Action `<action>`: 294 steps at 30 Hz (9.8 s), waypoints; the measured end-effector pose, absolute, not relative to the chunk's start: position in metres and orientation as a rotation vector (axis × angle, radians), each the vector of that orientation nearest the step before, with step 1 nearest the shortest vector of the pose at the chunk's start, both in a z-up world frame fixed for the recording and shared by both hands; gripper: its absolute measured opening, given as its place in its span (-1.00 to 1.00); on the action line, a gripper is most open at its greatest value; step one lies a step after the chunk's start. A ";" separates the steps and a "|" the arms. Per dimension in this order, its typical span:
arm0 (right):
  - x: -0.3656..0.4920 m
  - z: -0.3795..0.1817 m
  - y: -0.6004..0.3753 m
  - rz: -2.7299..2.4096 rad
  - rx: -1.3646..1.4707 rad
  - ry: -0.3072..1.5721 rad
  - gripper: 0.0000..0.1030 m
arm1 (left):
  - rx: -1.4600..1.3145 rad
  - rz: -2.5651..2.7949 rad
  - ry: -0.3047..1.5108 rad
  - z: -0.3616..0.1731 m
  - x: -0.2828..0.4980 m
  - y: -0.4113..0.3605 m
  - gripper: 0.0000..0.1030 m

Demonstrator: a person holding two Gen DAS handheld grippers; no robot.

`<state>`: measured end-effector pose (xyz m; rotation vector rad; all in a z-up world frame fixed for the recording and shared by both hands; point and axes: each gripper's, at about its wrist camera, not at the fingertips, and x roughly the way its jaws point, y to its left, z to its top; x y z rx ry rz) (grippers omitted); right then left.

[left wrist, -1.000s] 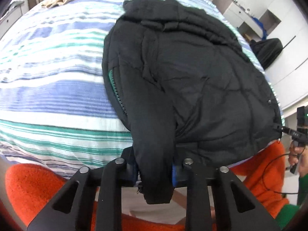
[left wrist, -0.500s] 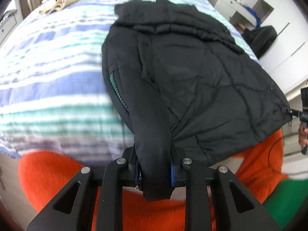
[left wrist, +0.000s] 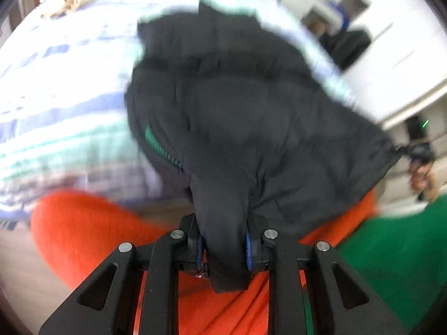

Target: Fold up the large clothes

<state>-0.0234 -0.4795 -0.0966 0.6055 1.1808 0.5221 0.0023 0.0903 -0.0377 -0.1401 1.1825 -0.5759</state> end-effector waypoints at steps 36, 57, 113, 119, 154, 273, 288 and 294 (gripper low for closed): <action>0.234 -0.133 -0.453 0.262 0.232 0.912 1.00 | -0.077 -0.424 1.133 -0.114 0.244 0.045 0.97; 0.290 -0.031 -0.431 -0.077 -0.078 0.551 -0.70 | 0.012 -0.122 0.655 -0.016 0.306 -0.004 -0.68; 0.422 -0.200 -0.377 0.257 0.342 0.904 -0.48 | 0.086 -0.250 0.896 -0.155 0.383 -0.141 0.69; 0.422 -0.200 -0.374 0.246 0.326 0.891 -0.48 | 0.100 -0.241 0.924 -0.144 0.385 -0.141 0.65; 0.209 -0.153 -0.381 0.138 0.167 0.793 -0.42 | 0.176 -0.375 0.911 -0.143 0.253 -0.152 0.54; 0.128 -0.046 -0.259 0.311 -0.222 0.323 -0.52 | 0.613 -0.814 0.908 0.095 0.215 -0.216 0.84; 0.104 -0.045 -0.254 0.454 -0.177 0.326 0.06 | 0.556 -0.571 0.977 0.071 0.255 -0.157 -0.34; 0.095 -0.047 -0.309 0.603 0.219 0.329 0.25 | 0.467 -0.535 1.006 0.053 0.282 -0.104 -0.33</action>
